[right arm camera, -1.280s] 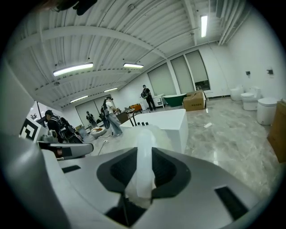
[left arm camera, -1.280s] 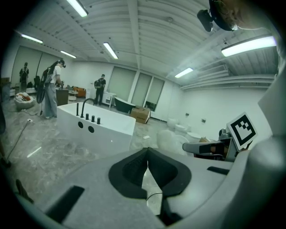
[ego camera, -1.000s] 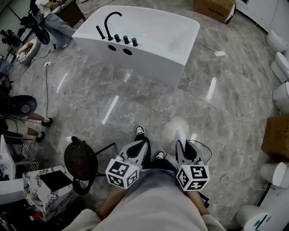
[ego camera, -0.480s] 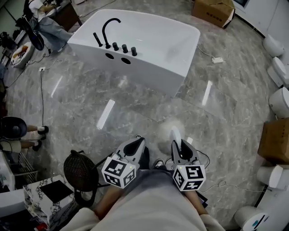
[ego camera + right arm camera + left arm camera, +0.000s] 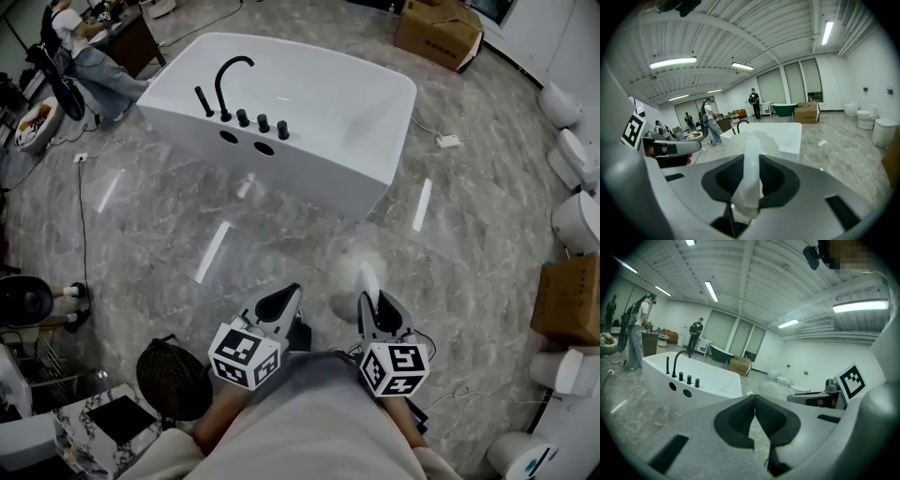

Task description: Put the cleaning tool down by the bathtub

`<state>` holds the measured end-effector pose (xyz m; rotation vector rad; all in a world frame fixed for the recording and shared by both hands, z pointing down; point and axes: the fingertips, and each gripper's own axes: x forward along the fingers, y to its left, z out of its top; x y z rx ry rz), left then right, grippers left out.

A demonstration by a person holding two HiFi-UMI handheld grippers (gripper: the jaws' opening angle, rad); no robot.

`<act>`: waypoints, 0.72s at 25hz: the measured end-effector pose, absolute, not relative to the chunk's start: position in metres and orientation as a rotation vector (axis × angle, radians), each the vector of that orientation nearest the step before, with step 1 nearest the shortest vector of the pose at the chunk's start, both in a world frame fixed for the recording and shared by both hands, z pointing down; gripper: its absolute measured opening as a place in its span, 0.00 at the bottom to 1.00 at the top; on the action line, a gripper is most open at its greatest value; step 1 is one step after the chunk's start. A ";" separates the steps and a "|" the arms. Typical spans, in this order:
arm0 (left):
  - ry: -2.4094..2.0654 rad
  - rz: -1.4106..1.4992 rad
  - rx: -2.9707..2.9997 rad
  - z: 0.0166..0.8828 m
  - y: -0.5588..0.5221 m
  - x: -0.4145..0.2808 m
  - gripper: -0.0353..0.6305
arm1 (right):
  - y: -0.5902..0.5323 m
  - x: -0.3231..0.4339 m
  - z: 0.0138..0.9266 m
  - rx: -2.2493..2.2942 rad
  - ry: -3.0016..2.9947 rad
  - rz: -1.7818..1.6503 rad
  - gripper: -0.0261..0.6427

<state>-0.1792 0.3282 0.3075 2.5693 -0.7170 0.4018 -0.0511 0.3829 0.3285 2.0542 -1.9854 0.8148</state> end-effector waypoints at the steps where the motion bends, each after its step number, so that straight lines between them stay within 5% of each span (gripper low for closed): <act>1: -0.714 0.397 2.572 0.306 0.321 -0.183 0.06 | 0.375 -0.055 0.327 2.061 -1.988 0.811 0.17; 18: -0.586 0.351 2.602 0.307 0.262 -0.203 0.06 | 0.299 -0.082 0.321 2.125 -1.949 0.796 0.17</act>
